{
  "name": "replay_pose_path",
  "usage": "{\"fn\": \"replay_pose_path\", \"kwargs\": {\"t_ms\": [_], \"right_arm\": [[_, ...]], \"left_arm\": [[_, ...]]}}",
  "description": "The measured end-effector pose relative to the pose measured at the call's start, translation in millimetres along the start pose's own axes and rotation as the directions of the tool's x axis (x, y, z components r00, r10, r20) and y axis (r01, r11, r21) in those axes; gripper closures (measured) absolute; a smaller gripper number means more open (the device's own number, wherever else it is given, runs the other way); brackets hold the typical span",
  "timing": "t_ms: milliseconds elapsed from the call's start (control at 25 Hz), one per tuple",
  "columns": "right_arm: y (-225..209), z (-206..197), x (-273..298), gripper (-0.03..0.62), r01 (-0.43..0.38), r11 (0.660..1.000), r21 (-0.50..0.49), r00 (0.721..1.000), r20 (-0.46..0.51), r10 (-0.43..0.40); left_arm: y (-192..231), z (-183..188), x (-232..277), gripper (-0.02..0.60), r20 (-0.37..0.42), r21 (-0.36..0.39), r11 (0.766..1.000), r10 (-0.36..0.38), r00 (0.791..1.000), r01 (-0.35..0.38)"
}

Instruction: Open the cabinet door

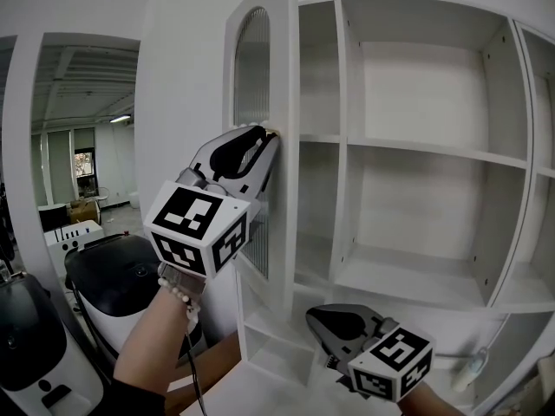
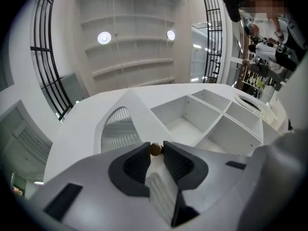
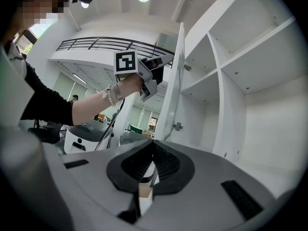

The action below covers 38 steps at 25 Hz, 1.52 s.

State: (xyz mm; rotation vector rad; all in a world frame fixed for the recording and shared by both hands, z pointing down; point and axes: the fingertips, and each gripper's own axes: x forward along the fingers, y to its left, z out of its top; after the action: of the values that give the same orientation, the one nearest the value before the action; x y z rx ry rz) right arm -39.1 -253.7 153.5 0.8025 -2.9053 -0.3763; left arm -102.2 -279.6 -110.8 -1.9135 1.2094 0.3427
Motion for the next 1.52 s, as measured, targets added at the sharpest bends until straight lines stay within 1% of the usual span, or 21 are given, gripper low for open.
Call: {"fn": "replay_pose_path", "kwargs": {"t_ms": [160, 280, 360, 520, 600, 720, 880, 1000, 1120, 1520], "right_arm": [[2.5, -0.3, -0.3, 0.594, -0.012, 1.000, 0.012, 1.000, -0.009, 0.012], [0.7, 0.1, -1.7, 0.595, 0.001, 1.000, 0.007, 1.000, -0.018, -0.001], [0.1, -1.4, -0.1, 0.594, -0.006, 1.000, 0.007, 1.000, -0.002, 0.006], [1.5, -0.8, -0.5, 0.595, -0.001, 1.000, 0.016, 0.999, -0.038, 0.002], [3.5, -2.1, 3.2, 0.594, -0.029, 0.999, 0.023, 1.000, -0.010, 0.029], [6.4, -0.3, 6.5, 0.594, -0.045, 0.999, 0.023, 0.999, 0.007, 0.045], [12.2, 4.6, 10.2, 0.595, -0.059, 0.998, 0.015, 0.998, 0.012, 0.059], [14.5, 6.2, 12.9, 0.594, -0.061, 0.998, 0.006, 0.998, -0.003, 0.061], [22.1, 6.0, 19.5, 0.594, -0.100, 0.995, 0.009, 0.995, 0.013, 0.099], [52.5, 11.8, 39.5, 0.594, -0.186, 0.982, -0.018, 0.981, 0.055, 0.187]], "left_arm": [[1.5, 0.2, -4.0, 0.500, 0.011, -0.006, 1.000, 0.000, 1.000, 0.000], [4.4, 2.0, -8.6, 0.499, 0.019, -0.010, 1.000, -0.001, 1.000, 0.001], [6.9, 3.7, -12.0, 0.499, 0.023, -0.008, 1.000, 0.000, 1.000, 0.000], [12.0, 6.7, -17.3, 0.499, 0.028, -0.008, 1.000, 0.003, 1.000, -0.003], [14.3, 7.8, -20.3, 0.499, 0.028, -0.007, 1.000, 0.008, 1.000, -0.008], [18.1, 9.9, -26.5, 0.500, 0.031, 0.002, 1.000, 0.017, 0.999, -0.017], [25.7, 14.6, -36.5, 0.500, 0.030, 0.012, 0.999, 0.033, 0.999, -0.034], [29.7, 16.4, -41.3, 0.500, 0.022, 0.016, 0.999, 0.041, 0.999, -0.041], [33.3, 17.5, -46.0, 0.500, 0.009, 0.004, 0.999, 0.048, 0.999, -0.048], [48.6, 20.8, -63.1, 0.505, -0.011, 0.046, 0.996, 0.077, 0.997, -0.077]]}}
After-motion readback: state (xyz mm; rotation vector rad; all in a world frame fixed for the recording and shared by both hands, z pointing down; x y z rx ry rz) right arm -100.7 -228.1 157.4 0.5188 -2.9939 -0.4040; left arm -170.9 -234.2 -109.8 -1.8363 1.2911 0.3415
